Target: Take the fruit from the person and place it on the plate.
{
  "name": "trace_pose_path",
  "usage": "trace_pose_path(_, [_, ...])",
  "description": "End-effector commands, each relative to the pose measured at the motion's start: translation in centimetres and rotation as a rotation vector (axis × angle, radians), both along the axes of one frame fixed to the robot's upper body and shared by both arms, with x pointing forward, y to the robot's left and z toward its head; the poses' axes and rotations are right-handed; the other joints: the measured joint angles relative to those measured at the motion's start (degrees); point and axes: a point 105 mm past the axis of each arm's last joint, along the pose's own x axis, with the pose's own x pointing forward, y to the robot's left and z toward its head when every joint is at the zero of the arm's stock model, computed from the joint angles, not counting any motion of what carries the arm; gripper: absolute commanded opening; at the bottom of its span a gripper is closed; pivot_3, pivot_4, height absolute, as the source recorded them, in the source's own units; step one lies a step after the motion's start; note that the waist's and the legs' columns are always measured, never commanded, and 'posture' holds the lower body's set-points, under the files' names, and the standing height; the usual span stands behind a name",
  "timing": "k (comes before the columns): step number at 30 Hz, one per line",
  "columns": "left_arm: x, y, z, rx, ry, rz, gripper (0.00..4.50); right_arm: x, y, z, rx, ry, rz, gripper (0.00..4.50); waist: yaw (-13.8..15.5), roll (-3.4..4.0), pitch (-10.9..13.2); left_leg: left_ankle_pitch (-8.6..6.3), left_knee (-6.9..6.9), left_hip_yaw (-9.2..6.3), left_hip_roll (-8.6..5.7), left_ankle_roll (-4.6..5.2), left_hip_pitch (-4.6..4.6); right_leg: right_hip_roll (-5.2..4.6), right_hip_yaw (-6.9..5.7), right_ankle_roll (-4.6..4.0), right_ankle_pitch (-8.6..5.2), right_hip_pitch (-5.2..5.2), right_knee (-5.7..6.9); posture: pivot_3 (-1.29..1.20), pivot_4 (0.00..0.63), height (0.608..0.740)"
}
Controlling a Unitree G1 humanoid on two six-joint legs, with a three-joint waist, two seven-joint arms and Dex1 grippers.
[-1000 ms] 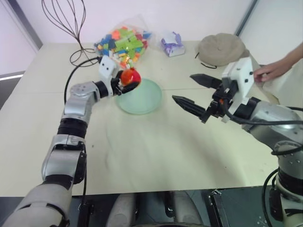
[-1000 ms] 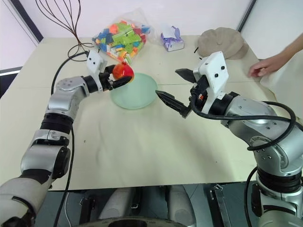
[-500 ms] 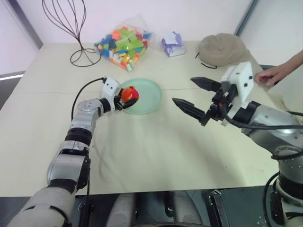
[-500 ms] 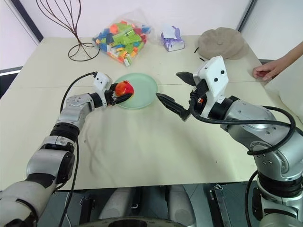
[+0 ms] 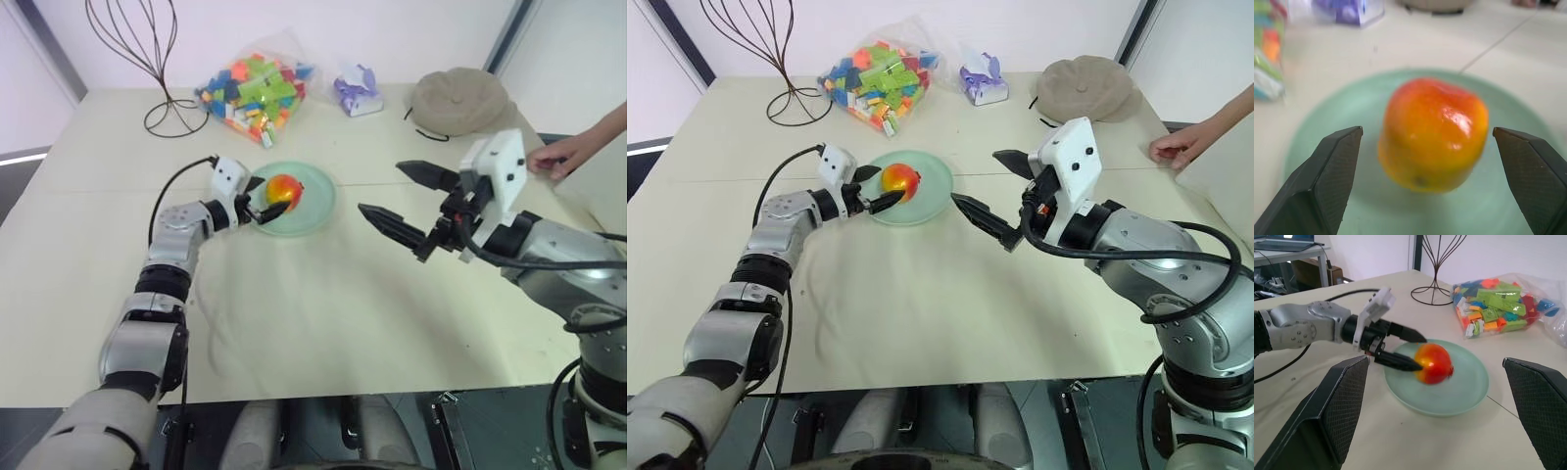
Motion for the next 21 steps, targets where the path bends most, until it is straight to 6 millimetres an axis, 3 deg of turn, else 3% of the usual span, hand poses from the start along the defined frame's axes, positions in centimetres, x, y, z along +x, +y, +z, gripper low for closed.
trace_pose_path(1, [-0.7, 0.7, 2.7, -0.045, -0.071, -0.013, 4.46, -0.4, 0.0, 1.1, 0.008, -0.059, 0.006, 4.5, -0.08, 0.0, 0.0, 0.0, 0.0, 0.0, 0.0, 0.0, 0.0, 0.0, 0.01, 0.0, 0.0, 0.0, 0.0, 0.0, 0.15, 0.74])
trace_pose_path(8, [-3.4, 0.6, 6.2, -0.057, -0.125, -0.082, 4.46, -0.2, 0.2, 1.1, 0.008, -0.065, 0.019, 4.5, -0.06, 0.0, 0.0, 0.0, 0.01, -0.01, 0.01, 0.0, -0.02, 0.0, 0.01, 0.0, 0.0, -0.02, 0.01, 0.0, 0.15, 0.74])
trace_pose_path(15, [-8.5, 3.5, 7.2, 0.069, -0.049, -0.152, 4.46, -0.1, 0.2, 0.9, -0.01, -0.06, 0.037, 4.5, -1.22, 0.03, 0.01, 0.0, -0.02, -0.01, 0.04, 0.0, -0.02, 0.02, 0.03, -0.02, -0.01, -0.06, 0.02, 0.0, 0.15, 0.74])
trace_pose_path(21, [-11.8, 6.3, 8.8, 0.141, -0.031, -0.098, 4.46, 0.3, -0.8, 0.2, -0.047, -0.035, 0.036, 4.5, -1.26, 0.03, 0.01, 0.0, -0.01, -0.02, 0.04, 0.0, -0.03, 0.0, 0.02, -0.04, -0.02, -0.05, -0.02, 0.0, 0.15, 0.74])
